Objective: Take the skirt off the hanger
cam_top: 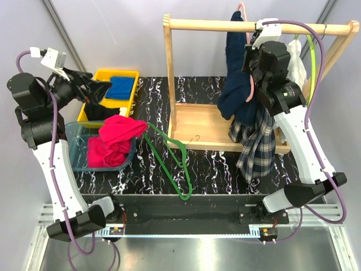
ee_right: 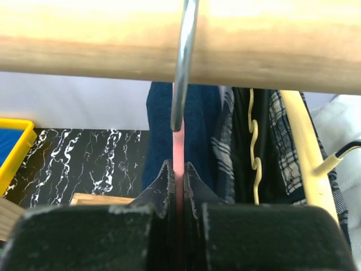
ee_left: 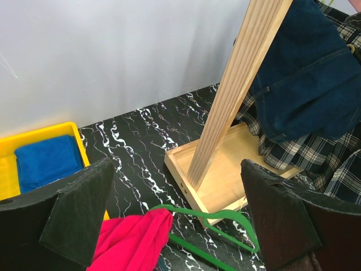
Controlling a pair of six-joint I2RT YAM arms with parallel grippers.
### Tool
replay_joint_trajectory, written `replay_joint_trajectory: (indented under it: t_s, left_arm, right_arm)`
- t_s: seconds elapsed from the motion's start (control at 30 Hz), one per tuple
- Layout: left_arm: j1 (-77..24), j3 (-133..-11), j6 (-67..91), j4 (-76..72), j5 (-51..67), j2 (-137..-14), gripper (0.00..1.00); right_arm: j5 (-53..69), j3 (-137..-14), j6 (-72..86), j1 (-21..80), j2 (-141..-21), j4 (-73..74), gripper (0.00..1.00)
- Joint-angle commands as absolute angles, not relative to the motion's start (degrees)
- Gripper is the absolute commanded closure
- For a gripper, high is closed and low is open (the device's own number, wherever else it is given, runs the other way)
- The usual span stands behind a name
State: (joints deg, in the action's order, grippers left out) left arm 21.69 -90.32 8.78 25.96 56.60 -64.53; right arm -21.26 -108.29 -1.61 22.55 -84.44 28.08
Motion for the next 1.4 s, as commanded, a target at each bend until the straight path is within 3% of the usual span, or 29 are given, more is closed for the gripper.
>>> replay_joint_trajectory:
  t_s: [0.0,0.37,0.53,0.73,0.93,1.07,1.27,1.37]
  left_arm:
    - [21.5,-90.9,7.5,23.0,57.6,-63.5,0.01]
    - [21.5,-90.2,8.8,21.5,57.7,-64.2,0.01]
    - [21.4,-90.2,10.0,20.7,58.4,-64.7,0.01]
    - [19.9,-90.7,10.8,19.9,59.9,-64.6,0.01]
    - [13.9,-96.3,13.7,18.1,60.6,-66.4,0.01]
    - [4.6,-97.6,14.8,17.9,59.7,-68.1,0.01]
    - [-6.1,-91.5,18.8,13.4,61.4,-69.5,0.01]
    - [-7.2,-85.5,28.3,0.6,66.1,-68.9,0.01]
  right_arm:
    - [-18.8,-107.0,-5.4,22.3,-80.2,20.3,1.00]
    - [-16.9,-110.1,-15.0,22.5,-78.9,15.8,1.00]
    - [-12.0,-117.8,-11.6,23.4,-78.7,19.2,1.00]
    - [-2.2,-118.1,-3.1,23.7,-73.2,30.0,1.00]
    - [7.9,-112.4,6.0,23.8,-66.2,45.5,1.00]
    - [14.0,-110.1,9.5,23.8,-63.1,48.9,1.00]
    - [22.4,-116.9,10.5,24.4,-63.9,55.4,1.00]
    - [23.1,-118.9,11.2,24.4,-64.2,57.0,1.00]
